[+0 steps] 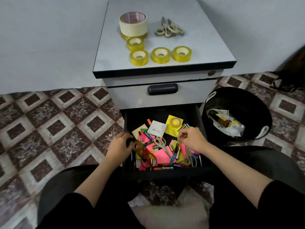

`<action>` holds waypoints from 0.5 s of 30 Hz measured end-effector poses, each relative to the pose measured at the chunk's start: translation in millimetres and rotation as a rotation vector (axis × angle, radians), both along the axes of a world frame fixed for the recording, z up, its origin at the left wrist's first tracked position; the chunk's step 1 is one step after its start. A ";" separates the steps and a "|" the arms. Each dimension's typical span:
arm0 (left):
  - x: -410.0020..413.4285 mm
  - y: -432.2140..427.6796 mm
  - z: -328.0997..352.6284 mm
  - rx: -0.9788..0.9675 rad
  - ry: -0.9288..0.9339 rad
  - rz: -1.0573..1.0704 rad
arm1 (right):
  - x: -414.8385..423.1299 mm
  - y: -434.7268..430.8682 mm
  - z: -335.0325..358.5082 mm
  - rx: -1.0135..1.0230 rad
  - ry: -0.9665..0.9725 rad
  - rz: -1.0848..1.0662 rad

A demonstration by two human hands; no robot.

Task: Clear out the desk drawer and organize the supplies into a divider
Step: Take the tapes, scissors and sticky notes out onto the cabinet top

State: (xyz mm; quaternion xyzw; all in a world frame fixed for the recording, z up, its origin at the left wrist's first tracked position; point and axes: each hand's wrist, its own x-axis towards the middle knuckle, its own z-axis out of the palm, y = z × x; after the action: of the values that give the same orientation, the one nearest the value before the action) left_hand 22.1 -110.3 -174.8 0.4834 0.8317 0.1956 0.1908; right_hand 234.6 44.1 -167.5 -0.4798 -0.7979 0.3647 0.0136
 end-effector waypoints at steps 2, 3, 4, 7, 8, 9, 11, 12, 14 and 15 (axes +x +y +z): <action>-0.8 2.8 -11.6 -0.025 -0.026 0.014 | -3.9 -2.7 -16.8 -0.023 -0.067 0.016; -1.7 5.9 -17.3 -0.039 -0.032 0.008 | -6.3 -3.9 -24.9 -0.037 -0.106 0.029; -3.3 9.7 -24.0 -0.061 -0.036 -0.014 | -9.1 -4.4 -32.8 -0.049 -0.153 0.050; -2.6 17.7 -37.2 -0.121 -0.051 -0.100 | -14.1 -2.4 -51.7 -0.047 -0.342 0.082; -1.6 20.5 -40.2 -0.142 -0.059 -0.110 | -13.5 1.9 -56.9 -0.048 -0.414 0.052; -0.1 23.2 -44.0 -0.174 -0.066 -0.117 | -10.5 7.3 -61.0 -0.060 -0.485 0.009; 5.3 29.4 -51.4 -0.334 -0.061 -0.127 | -0.3 16.9 -71.8 -0.126 -0.622 -0.050; 10.2 32.5 -55.2 -0.450 -0.047 -0.142 | 5.2 18.5 -78.1 -0.180 -0.688 -0.051; 22.4 35.6 -61.1 -0.628 -0.029 -0.168 | 11.9 13.1 -87.3 -0.242 -0.754 -0.040; 28.2 36.5 -64.3 -0.656 -0.022 -0.160 | 12.8 8.6 -91.8 -0.238 -0.761 -0.049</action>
State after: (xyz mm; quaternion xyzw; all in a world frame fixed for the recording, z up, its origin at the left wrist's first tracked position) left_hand 50.3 -73.8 -239.1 0.4578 0.8077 -0.0930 0.3598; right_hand 247.4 52.7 -259.3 -0.5976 -0.6864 0.2505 -0.3301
